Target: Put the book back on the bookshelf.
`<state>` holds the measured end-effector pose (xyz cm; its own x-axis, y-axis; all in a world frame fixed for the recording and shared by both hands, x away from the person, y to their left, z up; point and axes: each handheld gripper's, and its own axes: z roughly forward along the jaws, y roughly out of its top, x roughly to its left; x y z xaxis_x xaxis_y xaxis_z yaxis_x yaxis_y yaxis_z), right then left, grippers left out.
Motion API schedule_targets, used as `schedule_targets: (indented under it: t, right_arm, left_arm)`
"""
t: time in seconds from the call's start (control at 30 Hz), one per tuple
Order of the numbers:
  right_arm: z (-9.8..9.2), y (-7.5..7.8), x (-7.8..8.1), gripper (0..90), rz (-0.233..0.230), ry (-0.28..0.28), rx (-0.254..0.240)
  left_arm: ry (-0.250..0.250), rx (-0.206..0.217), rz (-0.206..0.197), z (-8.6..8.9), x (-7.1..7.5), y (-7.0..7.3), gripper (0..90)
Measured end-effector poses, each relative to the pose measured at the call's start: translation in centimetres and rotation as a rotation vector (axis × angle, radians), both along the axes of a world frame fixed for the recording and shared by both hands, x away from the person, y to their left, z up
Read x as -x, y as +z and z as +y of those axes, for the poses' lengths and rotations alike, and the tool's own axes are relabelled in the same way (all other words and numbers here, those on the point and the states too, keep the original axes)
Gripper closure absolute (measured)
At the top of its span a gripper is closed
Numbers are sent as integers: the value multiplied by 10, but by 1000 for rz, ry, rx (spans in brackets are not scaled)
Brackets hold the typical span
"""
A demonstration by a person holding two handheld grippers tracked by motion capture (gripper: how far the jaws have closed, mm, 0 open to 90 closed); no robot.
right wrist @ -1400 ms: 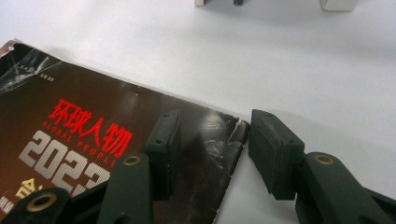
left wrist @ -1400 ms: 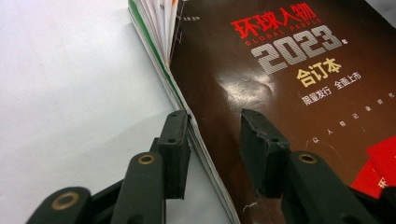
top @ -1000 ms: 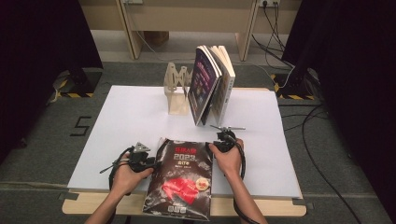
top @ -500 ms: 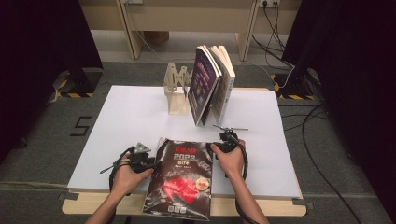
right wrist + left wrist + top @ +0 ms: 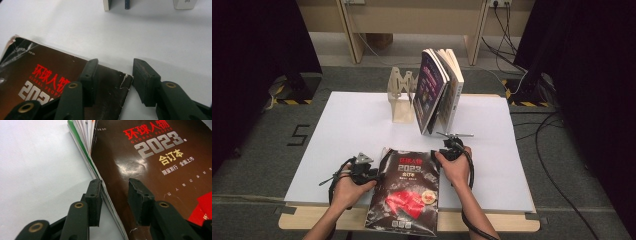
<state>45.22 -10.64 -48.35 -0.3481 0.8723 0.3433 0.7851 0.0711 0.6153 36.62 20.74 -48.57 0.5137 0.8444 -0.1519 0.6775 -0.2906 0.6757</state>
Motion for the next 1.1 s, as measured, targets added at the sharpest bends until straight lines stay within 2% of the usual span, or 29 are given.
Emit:
schedule_targets:
  t: [0.2, 0.3, 0.4, 0.57, 0.7, 1.1]
  right_arm:
    - [-7, 1, 1, 595, 32, -18, -71]
    - [-8, 4, 2, 594, 32, -14, -67]
    - [-8, 3, 2, 585, 39, 3, -42]
    - [-8, 2, 3, 583, 54, 8, -37]
    - [-8, 2, 4, 578, 48, 8, -31]
    - [-11, 2, 10, 583, 79, -4, -72]
  left_arm:
    - [1, -3, -5, -1, 1, 0, 631]
    - [-2, -13, -10, -1, 2, 0, 634]
    - [-6, -19, -16, -2, 2, 0, 636]
    - [-6, -16, -18, -2, 2, 0, 638]
    - [-6, -19, -24, -2, 3, 0, 639]
    - [-3, -21, -25, -3, 4, 0, 641]
